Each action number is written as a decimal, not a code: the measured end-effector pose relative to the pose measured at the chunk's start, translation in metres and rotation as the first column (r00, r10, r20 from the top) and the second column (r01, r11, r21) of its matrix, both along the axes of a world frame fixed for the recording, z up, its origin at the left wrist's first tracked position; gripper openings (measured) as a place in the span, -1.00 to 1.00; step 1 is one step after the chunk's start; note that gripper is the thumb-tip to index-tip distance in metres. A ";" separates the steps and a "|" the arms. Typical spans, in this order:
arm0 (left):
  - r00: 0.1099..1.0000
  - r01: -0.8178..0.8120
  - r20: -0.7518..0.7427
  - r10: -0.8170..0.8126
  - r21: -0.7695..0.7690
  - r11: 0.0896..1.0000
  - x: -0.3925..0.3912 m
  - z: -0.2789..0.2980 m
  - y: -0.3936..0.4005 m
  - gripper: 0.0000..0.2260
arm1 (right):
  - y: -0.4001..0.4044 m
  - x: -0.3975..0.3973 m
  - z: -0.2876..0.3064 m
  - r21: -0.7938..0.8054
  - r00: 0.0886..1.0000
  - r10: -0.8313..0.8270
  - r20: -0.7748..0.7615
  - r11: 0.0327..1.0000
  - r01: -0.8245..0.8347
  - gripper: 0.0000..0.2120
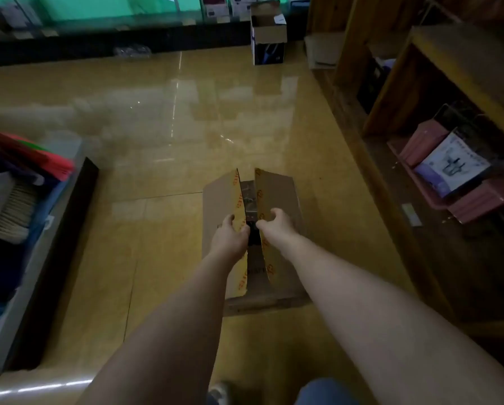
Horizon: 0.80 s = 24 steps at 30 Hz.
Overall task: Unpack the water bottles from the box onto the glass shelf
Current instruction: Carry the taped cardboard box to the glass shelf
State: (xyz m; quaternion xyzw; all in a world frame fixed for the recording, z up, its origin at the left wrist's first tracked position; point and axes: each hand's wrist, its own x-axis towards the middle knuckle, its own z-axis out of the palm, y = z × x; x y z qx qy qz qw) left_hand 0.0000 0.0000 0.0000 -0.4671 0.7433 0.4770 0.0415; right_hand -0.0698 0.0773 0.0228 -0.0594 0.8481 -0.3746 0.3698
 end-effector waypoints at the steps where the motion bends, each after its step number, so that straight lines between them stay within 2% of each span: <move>1: 1.000 0.008 0.003 -0.008 -0.013 1.000 -0.002 -0.011 -0.001 -0.50 | -0.002 0.000 -0.010 -0.002 1.000 0.017 -0.008 1.000 -0.017 -0.47; 5: 0.998 -0.008 0.067 0.011 -0.055 0.998 -0.011 -0.076 -0.015 -0.49 | -0.012 -0.011 -0.070 0.022 0.997 0.056 -0.050 0.998 -0.055 -0.46; 9: 0.989 -0.012 0.142 0.032 -0.141 0.990 -0.019 -0.114 -0.025 -0.48 | -0.023 -0.018 -0.107 0.076 0.988 0.066 -0.140 0.996 -0.056 -0.44; 13: 0.982 0.057 0.190 -0.014 -0.224 0.973 -0.028 -0.129 -0.036 -0.53 | -0.038 -0.028 -0.123 0.078 0.985 0.076 -0.156 0.995 -0.064 -0.55; 19: 0.954 0.158 0.291 -0.074 -0.278 0.948 -0.035 -0.144 -0.049 -0.63 | -0.038 -0.039 -0.138 0.177 0.971 0.135 -0.197 0.979 -0.101 -0.70; 24: 0.934 0.193 0.347 -0.086 -0.286 0.938 -0.039 -0.148 -0.047 -0.60 | -0.042 -0.041 -0.155 0.310 0.908 0.232 -0.348 0.943 -0.123 -0.69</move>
